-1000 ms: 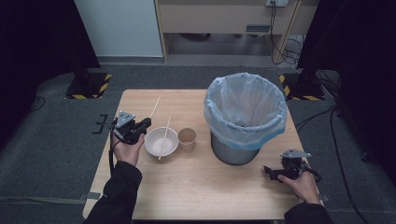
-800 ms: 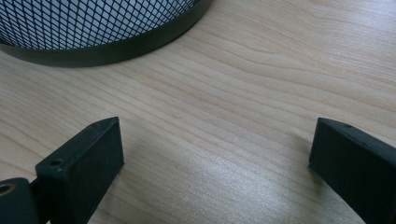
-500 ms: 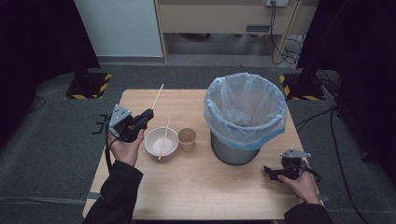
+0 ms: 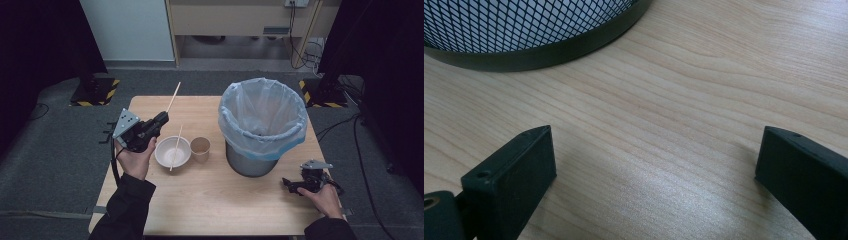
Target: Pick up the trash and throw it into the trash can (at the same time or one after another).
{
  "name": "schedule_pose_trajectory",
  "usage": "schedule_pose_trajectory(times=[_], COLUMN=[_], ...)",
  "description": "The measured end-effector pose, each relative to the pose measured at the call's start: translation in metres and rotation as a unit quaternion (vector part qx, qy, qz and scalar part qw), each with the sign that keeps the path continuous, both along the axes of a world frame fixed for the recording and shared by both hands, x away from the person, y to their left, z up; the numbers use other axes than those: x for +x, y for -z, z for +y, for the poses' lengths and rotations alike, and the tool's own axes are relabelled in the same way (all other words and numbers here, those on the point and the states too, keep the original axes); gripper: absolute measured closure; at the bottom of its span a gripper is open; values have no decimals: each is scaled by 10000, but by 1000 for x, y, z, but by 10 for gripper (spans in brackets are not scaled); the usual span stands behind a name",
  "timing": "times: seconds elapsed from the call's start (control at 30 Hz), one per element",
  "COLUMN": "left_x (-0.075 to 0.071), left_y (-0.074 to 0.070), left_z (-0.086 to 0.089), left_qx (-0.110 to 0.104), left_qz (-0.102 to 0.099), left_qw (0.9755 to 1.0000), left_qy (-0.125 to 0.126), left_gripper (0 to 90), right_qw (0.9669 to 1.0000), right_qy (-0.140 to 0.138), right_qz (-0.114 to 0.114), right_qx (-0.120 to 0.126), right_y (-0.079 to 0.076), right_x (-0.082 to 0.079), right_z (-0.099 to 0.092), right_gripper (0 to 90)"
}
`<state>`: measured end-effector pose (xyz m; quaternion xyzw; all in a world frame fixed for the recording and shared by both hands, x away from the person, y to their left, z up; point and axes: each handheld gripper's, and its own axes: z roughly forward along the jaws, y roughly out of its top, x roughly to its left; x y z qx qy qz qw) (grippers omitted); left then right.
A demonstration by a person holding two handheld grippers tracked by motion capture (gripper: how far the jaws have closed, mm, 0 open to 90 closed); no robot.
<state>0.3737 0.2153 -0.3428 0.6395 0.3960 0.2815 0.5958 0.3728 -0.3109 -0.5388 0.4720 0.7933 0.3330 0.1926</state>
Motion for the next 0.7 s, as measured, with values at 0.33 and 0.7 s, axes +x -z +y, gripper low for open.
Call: schedule_pose_trajectory(times=[0.33, 0.7], left_x=[-6, -2], left_y=[-21, -48], left_z=[-14, -42], left_qx=[-131, -267], left_qz=[-344, -649], left_qw=[9990, 9963], left_qy=[243, 489], left_gripper=[852, 852], right_qw=[10000, 10000], right_qy=[-1, -2], right_qz=[1, 1], right_qx=[1, 1], right_y=[0, 0], right_x=[0, 0], right_z=[0, 0], right_gripper=[29, 29])
